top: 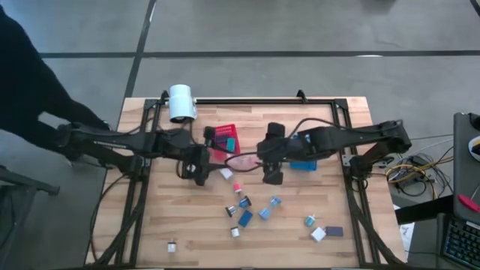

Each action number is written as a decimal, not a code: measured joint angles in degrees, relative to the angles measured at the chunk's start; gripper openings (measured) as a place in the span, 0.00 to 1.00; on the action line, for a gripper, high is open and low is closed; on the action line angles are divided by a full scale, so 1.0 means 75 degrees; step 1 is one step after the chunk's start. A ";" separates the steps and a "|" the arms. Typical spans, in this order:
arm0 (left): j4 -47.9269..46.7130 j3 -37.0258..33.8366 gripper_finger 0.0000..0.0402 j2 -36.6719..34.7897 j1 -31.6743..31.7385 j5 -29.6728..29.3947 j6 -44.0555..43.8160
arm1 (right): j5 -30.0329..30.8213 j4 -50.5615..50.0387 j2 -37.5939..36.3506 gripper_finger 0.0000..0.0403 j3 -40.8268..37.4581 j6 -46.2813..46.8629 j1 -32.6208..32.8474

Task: Pick & Place Office items
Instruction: Put the pink hourglass into the blue bin

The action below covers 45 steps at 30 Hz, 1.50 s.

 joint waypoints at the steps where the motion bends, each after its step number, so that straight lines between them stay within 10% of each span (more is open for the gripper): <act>1: 0.0005 -0.0125 0.50 -0.0215 0.0004 -0.0001 -0.0083 | 0.0206 0.0035 -0.0078 0.69 -0.0053 -0.0066 0.0043; 10: -0.0005 -0.1649 0.50 -0.2764 0.0101 0.0024 -0.1378 | 0.0811 0.2259 -0.0908 0.67 -0.1581 -0.1346 0.0351; 22: 0.0103 -0.3384 0.50 -0.5805 0.0116 0.0024 -0.2424 | -0.1049 0.7650 -0.3399 0.62 -0.6056 -0.1654 -0.0204; 33: 0.1373 -0.4984 0.50 -0.6812 0.0164 -0.0128 -0.2792 | -0.1457 1.0689 -0.5143 0.58 -0.8970 -0.1408 -0.0512; 45: 0.1488 -0.4971 0.50 -0.7024 0.0192 -0.0123 -0.2985 | -0.1987 1.0822 -0.6961 0.57 -1.0119 -0.1722 -0.0751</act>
